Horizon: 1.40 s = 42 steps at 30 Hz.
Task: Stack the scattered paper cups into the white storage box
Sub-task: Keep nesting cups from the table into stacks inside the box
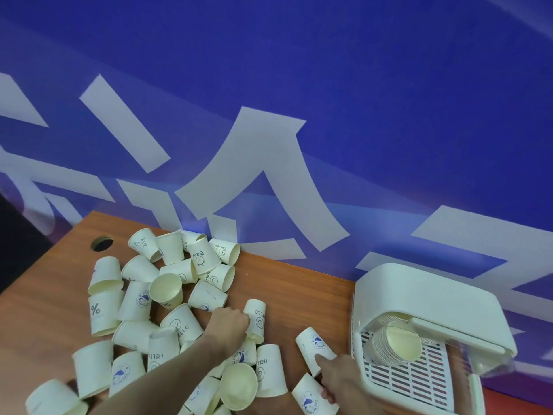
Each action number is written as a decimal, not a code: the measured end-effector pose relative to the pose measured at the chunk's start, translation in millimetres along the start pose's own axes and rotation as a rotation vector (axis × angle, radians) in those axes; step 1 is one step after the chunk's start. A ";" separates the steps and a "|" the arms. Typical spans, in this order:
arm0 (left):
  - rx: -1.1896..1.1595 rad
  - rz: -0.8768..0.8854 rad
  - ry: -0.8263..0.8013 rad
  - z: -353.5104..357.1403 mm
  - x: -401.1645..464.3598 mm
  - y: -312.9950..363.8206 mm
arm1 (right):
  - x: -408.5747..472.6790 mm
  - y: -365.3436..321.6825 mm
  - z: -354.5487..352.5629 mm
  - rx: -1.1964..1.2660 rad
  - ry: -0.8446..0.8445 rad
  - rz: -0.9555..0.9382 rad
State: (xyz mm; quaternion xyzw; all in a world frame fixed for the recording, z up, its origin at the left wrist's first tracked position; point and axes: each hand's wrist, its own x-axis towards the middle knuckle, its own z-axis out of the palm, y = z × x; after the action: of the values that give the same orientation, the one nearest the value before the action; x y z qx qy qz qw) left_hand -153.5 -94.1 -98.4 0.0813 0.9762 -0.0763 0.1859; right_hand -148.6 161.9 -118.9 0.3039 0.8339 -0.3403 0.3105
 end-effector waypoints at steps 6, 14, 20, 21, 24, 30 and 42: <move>-0.018 -0.056 0.051 -9.9 2.2 2.8 | -6.7 -4.4 -8.6 0.073 -0.018 -0.026; -0.148 -0.165 0.171 -40.1 4.7 6.0 | -16.5 -19.1 -30.4 -0.174 0.126 -0.343; -0.251 -0.198 0.253 -58.8 -9.6 27.2 | -45.3 -18.4 -57.5 -0.377 0.225 -0.529; -0.259 -0.196 0.253 -60.4 -12.6 32.4 | -50.7 -15.9 -62.1 -0.402 0.234 -0.555; -0.301 -0.184 0.244 -67.8 -23.9 51.7 | -63.6 -4.8 -76.2 -0.460 0.257 -0.623; -0.481 -0.179 0.222 -87.1 -43.4 100.3 | -81.7 23.9 -108.6 -0.509 0.276 -0.707; -0.783 -0.173 0.052 -121.8 -44.6 215.7 | -77.6 101.8 -197.0 -0.441 0.326 -0.636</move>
State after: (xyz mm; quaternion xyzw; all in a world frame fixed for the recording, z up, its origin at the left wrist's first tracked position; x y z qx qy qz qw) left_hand -115.0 132.2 4.7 -0.0761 0.9391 0.2883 0.1709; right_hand -88.4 347.3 12.1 0.0074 0.9773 -0.1801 0.1113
